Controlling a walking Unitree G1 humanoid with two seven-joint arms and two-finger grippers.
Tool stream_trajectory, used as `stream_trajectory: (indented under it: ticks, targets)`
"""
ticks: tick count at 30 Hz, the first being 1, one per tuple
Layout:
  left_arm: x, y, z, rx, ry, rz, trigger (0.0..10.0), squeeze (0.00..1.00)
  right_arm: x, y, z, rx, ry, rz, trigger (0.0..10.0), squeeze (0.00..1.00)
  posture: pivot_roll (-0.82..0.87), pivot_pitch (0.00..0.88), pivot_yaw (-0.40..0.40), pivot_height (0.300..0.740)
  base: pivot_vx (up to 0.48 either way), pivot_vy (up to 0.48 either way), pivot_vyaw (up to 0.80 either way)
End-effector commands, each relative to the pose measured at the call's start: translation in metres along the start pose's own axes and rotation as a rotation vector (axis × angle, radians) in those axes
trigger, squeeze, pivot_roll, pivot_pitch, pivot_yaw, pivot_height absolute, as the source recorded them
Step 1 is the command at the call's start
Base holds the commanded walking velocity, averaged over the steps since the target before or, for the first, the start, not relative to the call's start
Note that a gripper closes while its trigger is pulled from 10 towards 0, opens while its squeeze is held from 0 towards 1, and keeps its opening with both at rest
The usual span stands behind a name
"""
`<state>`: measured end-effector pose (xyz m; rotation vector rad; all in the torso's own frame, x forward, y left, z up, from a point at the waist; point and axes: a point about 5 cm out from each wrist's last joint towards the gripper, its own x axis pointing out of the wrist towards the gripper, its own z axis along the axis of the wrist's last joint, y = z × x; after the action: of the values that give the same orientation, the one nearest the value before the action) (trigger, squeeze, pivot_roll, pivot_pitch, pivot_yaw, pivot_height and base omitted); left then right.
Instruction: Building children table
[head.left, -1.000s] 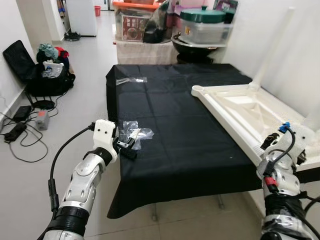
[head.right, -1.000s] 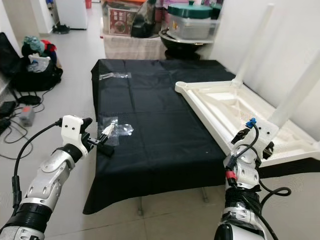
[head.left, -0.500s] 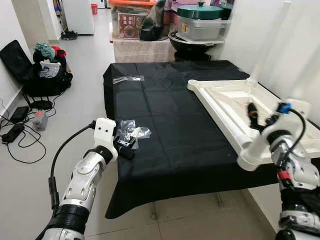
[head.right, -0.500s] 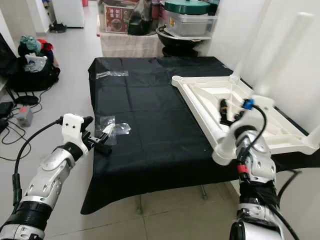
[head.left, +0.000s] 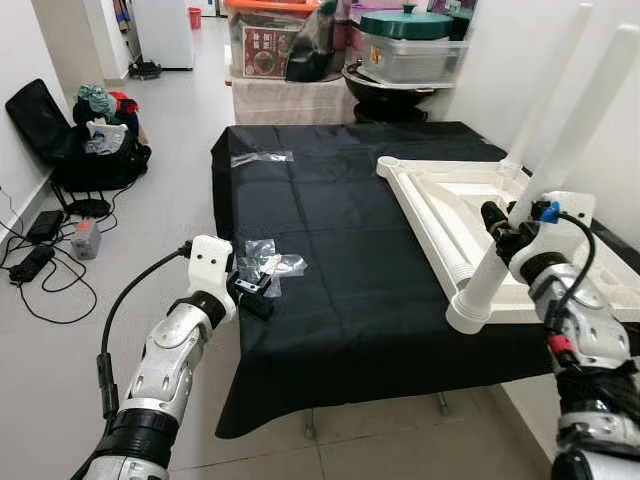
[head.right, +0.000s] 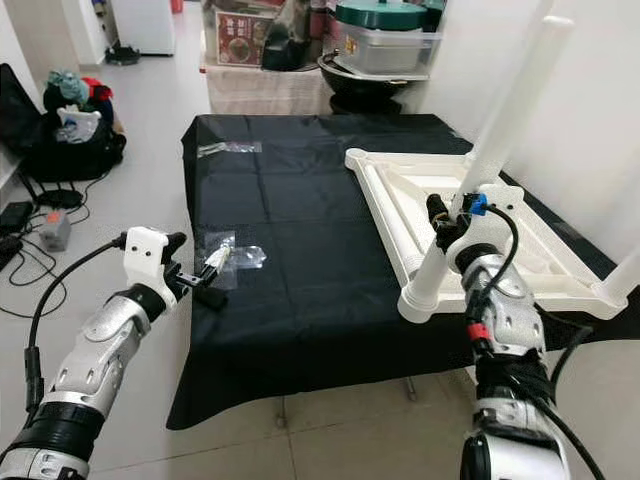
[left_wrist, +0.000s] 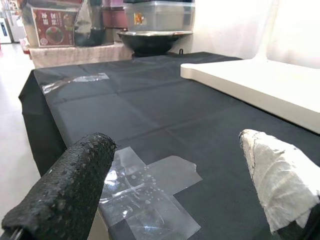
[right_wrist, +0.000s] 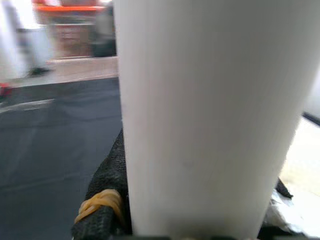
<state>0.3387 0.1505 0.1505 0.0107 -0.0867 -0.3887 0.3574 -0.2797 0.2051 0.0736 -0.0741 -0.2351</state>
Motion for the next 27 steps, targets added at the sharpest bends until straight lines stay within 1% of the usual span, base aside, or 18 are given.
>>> stream_trajectory:
  ticks: [1, 3, 5, 6, 8, 11, 13, 14, 15, 16, 17, 18, 22, 23, 24, 25, 26, 27]
  targets:
    - [0.000, -0.003, -0.005, -0.004, 0.020, -0.003, 10.0, 0.00, -0.011, -0.036, -0.036, -0.022, 0.167, -0.346, 0.0, 0.00, 0.03, 0.000, -0.086, 0.740, 0.000, 0.000, 0.00]
    - [-0.001, -0.006, -0.004, -0.004, 0.016, -0.012, 10.0, 0.00, -0.024, -0.055, -0.046, -0.005, 0.222, -0.591, 0.0, 0.00, 0.04, 0.000, -0.093, 0.740, 0.000, 0.000, 0.00]
    - [-0.001, -0.006, -0.004, -0.004, 0.016, -0.012, 10.0, 0.00, -0.024, -0.055, -0.046, -0.005, 0.222, -0.591, 0.0, 0.00, 0.04, 0.000, -0.093, 0.740, 0.000, 0.000, 0.00]
    - [-0.002, -0.005, -0.004, -0.004, 0.016, -0.012, 10.0, 0.00, -0.034, -0.059, -0.050, 0.000, 0.230, -0.723, 0.0, 0.00, 0.04, 0.000, -0.093, 0.740, 0.000, 0.000, 0.00]
    - [-0.002, -0.005, -0.004, -0.004, 0.016, -0.012, 10.0, 0.00, -0.034, -0.059, -0.050, 0.000, 0.230, -0.723, 0.0, 0.00, 0.04, 0.000, -0.093, 0.740, 0.000, 0.000, 0.00]
    - [-0.003, -0.002, -0.005, -0.002, 0.021, 0.000, 10.0, 0.00, -0.042, -0.051, -0.053, 0.004, 0.228, -0.781, 0.0, 0.00, 0.04, 0.000, -0.086, 0.740, 0.000, 0.000, 0.00]
    - [-0.001, -0.003, -0.005, 0.008, 0.027, -0.012, 10.0, 0.00, -0.042, 0.003, -0.055, -0.048, 0.217, -0.637, 0.0, 0.00, 0.03, 0.000, -0.084, 0.740, 0.000, 0.000, 0.00]
    - [-0.001, -0.003, -0.005, 0.008, 0.027, -0.012, 10.0, 0.00, -0.042, 0.003, -0.055, -0.048, 0.217, -0.637, 0.0, 0.00, 0.03, 0.000, -0.084, 0.740, 0.000, 0.000, 0.00]
    - [0.001, -0.002, -0.005, 0.006, 0.024, -0.007, 10.0, 0.00, -0.037, 0.026, -0.054, -0.068, 0.206, -0.507, 4.2, 0.00, 0.03, 0.000, -0.083, 0.740, 0.000, 0.000, 0.00]
    - [0.003, -0.003, -0.004, 0.002, 0.020, -0.004, 10.0, 0.00, -0.033, 0.038, -0.050, -0.065, 0.180, -0.418, 10.0, 0.78, 0.03, 0.000, -0.087, 0.740, 0.000, 0.000, 0.00]
    - [0.003, -0.003, -0.004, 0.002, 0.020, -0.004, 10.0, 0.00, -0.033, 0.038, -0.050, -0.065, 0.180, -0.418, 10.0, 0.78, 0.03, 0.000, -0.087, 0.740, 0.000, 0.000, 0.00]
    - [0.004, -0.004, -0.003, -0.003, 0.014, 0.000, 10.0, 0.00, -0.028, 0.039, -0.043, -0.053, 0.136, -0.355, 10.0, 1.00, 0.03, 0.000, -0.090, 0.740, 0.000, 0.000, 0.00]
    - [0.002, -0.006, -0.003, -0.005, 0.012, -0.006, 10.0, 0.00, -0.025, 0.034, -0.036, -0.054, 0.108, -0.353, 10.0, 1.00, 0.04, 0.000, -0.094, 0.740, 0.000, 0.000, 0.00]
    - [0.001, -0.006, -0.003, -0.006, 0.013, -0.007, 10.0, 0.00, -0.022, 0.031, -0.032, -0.074, 0.096, -0.344, 10.0, 0.80, 0.04, 0.000, -0.093, 0.740, 0.000, 0.000, 0.00]
    - [0.000, -0.005, -0.004, -0.007, 0.014, -0.007, 10.0, 0.00, -0.020, 0.029, -0.029, -0.089, 0.090, -0.338, 10.0, 0.80, 0.04, 0.000, -0.093, 0.740, 0.000, 0.000, 0.00]
    - [-0.001, -0.003, -0.006, -0.005, 0.020, -0.003, 10.0, 0.00, -0.018, 0.026, -0.022, -0.088, 0.061, -0.314, 10.0, 0.00, 0.02, 0.000, -0.086, 0.740, 0.000, 0.000, 0.00]
    - [-0.001, -0.003, -0.006, -0.005, 0.020, -0.003, 10.0, 0.00, -0.018, 0.026, -0.022, -0.088, 0.061, -0.314, 10.0, 0.00, 0.02, 0.000, -0.086, 0.740, 0.000, 0.000, 0.00]
    - [-0.001, -0.002, -0.006, -0.003, 0.022, -0.003, 10.0, 0.00, -0.016, 0.027, -0.010, -0.063, 0.001, -0.202, 10.0, 0.00, 0.02, 0.000, -0.085, 0.740, 0.000, 0.000, 0.00]
